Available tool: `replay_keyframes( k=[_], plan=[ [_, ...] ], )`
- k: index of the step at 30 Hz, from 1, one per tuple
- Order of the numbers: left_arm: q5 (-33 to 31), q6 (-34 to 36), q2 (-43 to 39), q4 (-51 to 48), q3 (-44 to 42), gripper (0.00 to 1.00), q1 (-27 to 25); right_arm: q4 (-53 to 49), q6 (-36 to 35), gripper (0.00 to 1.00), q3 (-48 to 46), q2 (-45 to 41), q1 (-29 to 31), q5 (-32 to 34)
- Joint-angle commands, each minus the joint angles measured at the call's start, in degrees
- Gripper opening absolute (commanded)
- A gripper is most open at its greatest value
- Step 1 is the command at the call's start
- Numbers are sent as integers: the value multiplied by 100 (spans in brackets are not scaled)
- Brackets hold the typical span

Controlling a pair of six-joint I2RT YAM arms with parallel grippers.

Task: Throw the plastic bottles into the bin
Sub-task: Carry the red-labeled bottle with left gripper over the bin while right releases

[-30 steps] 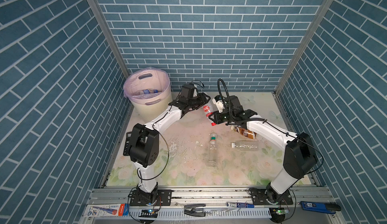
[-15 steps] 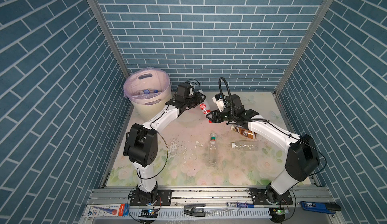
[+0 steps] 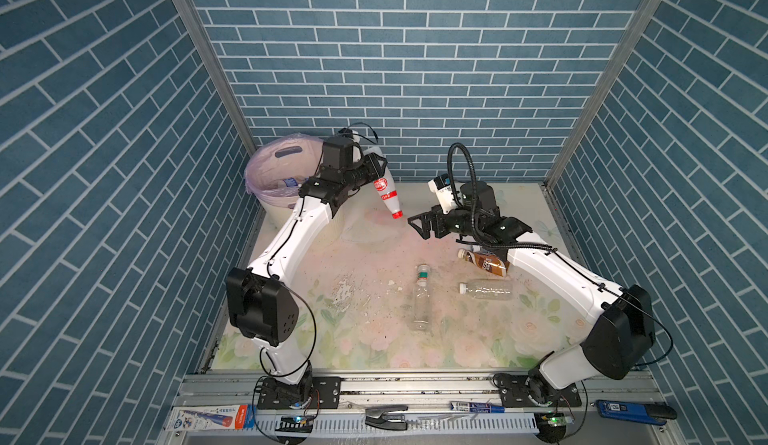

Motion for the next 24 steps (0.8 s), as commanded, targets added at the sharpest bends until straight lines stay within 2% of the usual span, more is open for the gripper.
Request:
replay_keyframes(
  k=[1,6,9,14,20,24],
  plan=[
    [-437,740,-342,-347,352,49,139,394,-302,99,503,-122,45,-96],
    [-870,1605,-649,-378,847,49,344,788,-364,99,1027,54,215,-364],
    [-1160,2407,-769,-381,1212,49,421,763,-479,99,1507,276,370,-414],
    [-1574,3426,-1116,273,1319,49,595,754,-519,99,2190,616,574,-547],
    [-1764,4263,-1290,822,1822,49,743,712,-524,99,2470,830,673,-622],
    [-1765,4451,-1161,865,2330,50,828,684,-522,99,2555,927,681,-630]
  ],
)
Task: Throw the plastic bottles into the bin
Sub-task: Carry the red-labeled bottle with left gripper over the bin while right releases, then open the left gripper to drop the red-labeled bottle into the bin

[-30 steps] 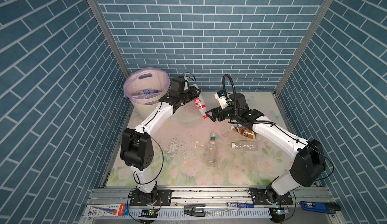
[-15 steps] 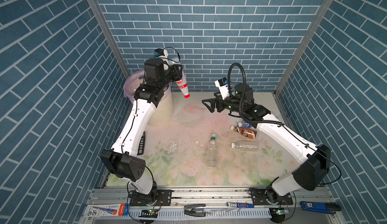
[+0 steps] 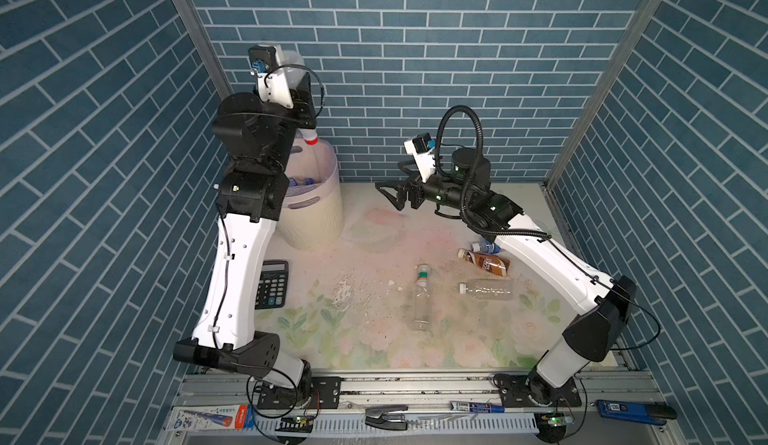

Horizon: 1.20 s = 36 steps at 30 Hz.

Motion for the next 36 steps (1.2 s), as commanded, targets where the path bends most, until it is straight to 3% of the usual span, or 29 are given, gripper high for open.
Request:
replay_keyframes(
  k=[1,6,11,12,14,15,19,27,33,36],
  plan=[
    [-84,447,68,313,349,51,105,37,-211,99,325,97,23,-118],
    [-13,143,312,275,48,51,380,16,-183,99,339,168,22,-129],
    [369,-1052,869,-176,-948,55,1241,-69,-199,99,223,129,21,-110],
    [584,-1264,977,-330,-1040,61,1373,-69,-213,99,186,103,22,-101],
    [682,-1433,994,-490,-1243,90,1453,-88,-248,99,113,63,22,-58],
    [684,-1467,914,-419,-1352,99,1447,-111,-266,99,89,60,22,-51],
    [929,-1569,611,-359,-1343,99,1412,-148,-263,99,64,98,22,-48],
    [1023,-1582,336,-714,-1197,99,843,-11,-126,99,-294,-11,14,121],
    [1047,-2056,49,-602,-1728,99,366,-238,-25,99,-435,-126,-19,475],
    [1546,-2381,-114,-298,-2221,99,67,-497,167,99,-572,-201,-78,818]
  ],
)
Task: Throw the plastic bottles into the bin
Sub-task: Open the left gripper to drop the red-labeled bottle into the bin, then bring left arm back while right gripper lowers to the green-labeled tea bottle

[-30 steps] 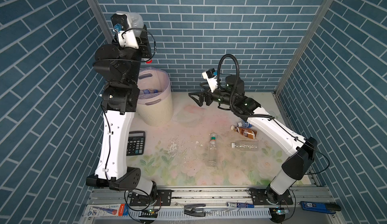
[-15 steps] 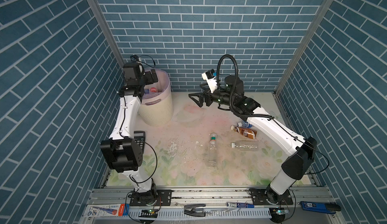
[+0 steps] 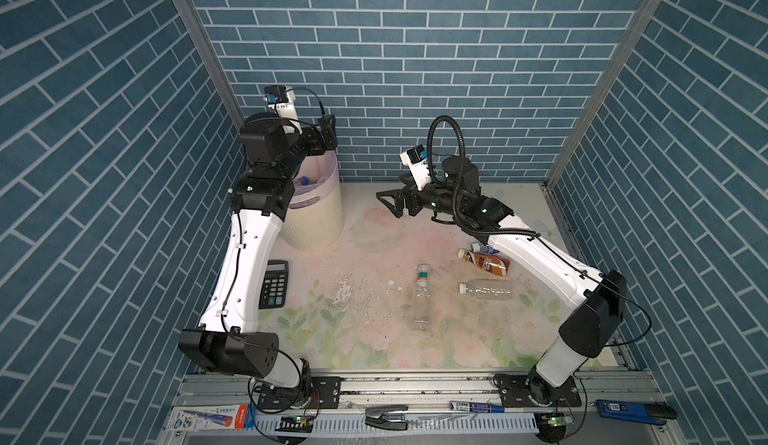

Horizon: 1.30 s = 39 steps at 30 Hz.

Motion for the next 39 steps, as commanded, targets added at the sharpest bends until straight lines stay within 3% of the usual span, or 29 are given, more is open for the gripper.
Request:
replay_keyframes(
  k=[1,9,17,25,35,39],
  plan=[
    [403,-406,-82,132,-512,99,-371,-305,202,99,-292,-350,-70,498],
    [382,-1318,-591,532,-2070,99,-1119,-1198,1092,99,-1197,-923,-367,1267],
    [477,-2290,-841,693,-3504,99,-1495,-1481,1672,99,-2480,-1404,-360,2082],
    [769,-2878,-1054,1210,-4503,99,-1604,-919,2409,99,-3559,-1268,-197,2081],
    [1392,-3775,-711,2119,-5270,99,-1730,-445,2829,98,-3838,-611,215,1993],
    [1541,-4185,-511,2352,-5432,99,-1720,-265,2891,93,-3887,-379,233,1915]
  ],
)
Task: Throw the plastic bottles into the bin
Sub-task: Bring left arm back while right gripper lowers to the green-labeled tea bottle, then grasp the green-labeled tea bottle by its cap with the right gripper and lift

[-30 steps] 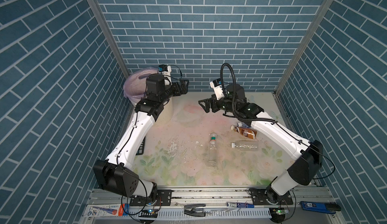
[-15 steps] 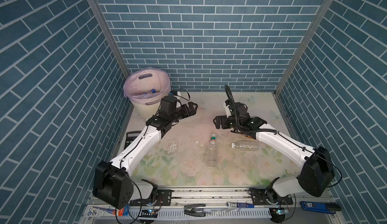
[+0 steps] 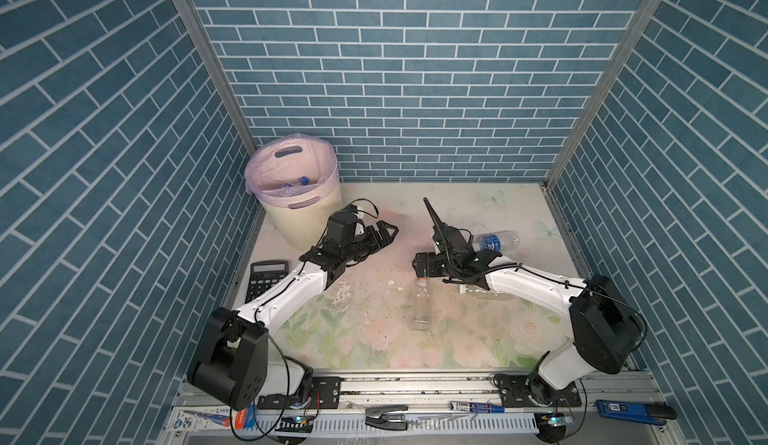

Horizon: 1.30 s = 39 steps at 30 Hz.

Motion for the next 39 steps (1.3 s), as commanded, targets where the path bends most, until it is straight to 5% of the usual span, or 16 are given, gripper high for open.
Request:
replay_keyframes(
  k=[1,25,39],
  plan=[
    [256,-462,162,393,-161,99,-23,270,293,91,-169,210,36,-31],
    [780,-1191,760,796,-253,99,129,794,432,74,-291,1116,73,-143],
    [835,-1251,809,834,-258,99,175,825,239,31,19,1306,47,-82]
  ],
)
